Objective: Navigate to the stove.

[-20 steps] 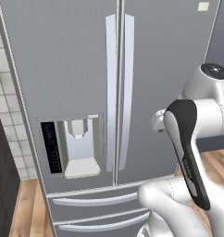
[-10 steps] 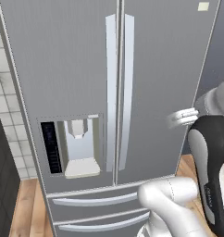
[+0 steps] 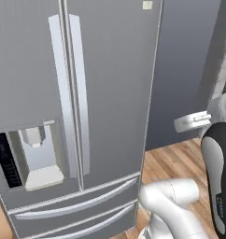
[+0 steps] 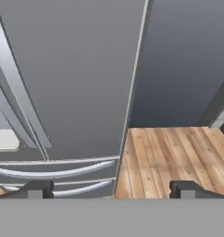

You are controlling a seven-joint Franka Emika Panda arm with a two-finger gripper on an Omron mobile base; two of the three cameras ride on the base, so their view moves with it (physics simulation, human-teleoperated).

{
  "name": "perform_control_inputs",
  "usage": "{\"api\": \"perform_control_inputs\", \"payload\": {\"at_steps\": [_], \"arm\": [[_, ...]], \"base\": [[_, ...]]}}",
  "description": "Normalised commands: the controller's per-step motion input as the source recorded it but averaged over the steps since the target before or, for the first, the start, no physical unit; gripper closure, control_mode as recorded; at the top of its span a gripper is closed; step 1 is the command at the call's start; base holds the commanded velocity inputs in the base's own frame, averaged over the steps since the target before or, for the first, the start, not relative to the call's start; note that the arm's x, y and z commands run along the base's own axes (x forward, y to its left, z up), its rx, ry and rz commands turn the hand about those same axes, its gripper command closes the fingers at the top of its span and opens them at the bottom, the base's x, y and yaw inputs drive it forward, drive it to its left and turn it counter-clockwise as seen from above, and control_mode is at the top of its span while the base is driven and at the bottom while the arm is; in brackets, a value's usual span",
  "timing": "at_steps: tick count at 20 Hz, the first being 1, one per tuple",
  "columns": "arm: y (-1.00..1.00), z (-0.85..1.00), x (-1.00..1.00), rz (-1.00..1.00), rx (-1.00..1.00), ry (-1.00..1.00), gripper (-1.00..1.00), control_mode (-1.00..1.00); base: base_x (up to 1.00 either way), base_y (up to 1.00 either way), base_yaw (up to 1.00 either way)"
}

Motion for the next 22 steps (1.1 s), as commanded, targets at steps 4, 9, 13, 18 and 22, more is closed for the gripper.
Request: {"api": "perform_control_inputs", "payload": {"at_steps": [4, 9, 13, 18, 22], "arm": [[0.0, 0.0, 0.0, 0.0, 0.0, 0.0, -1.0, 1.0], [0.0, 0.0, 0.0, 0.0, 0.0, 0.0, -1.0, 1.0], [0.0, 0.0, 0.0, 0.0, 0.0, 0.0, -1.0, 1.0], [0.0, 0.0, 0.0, 0.0, 0.0, 0.0, -1.0, 1.0], [0.0, 0.0, 0.0, 0.0, 0.0, 0.0, -1.0, 1.0]], "base": [[0.01, -0.14, -0.86], [0.0, 0.0, -1.0], [0.0, 0.0, -1.0], [0.0, 0.0, -0.97], [0.08, -0.03, -0.88]]}}
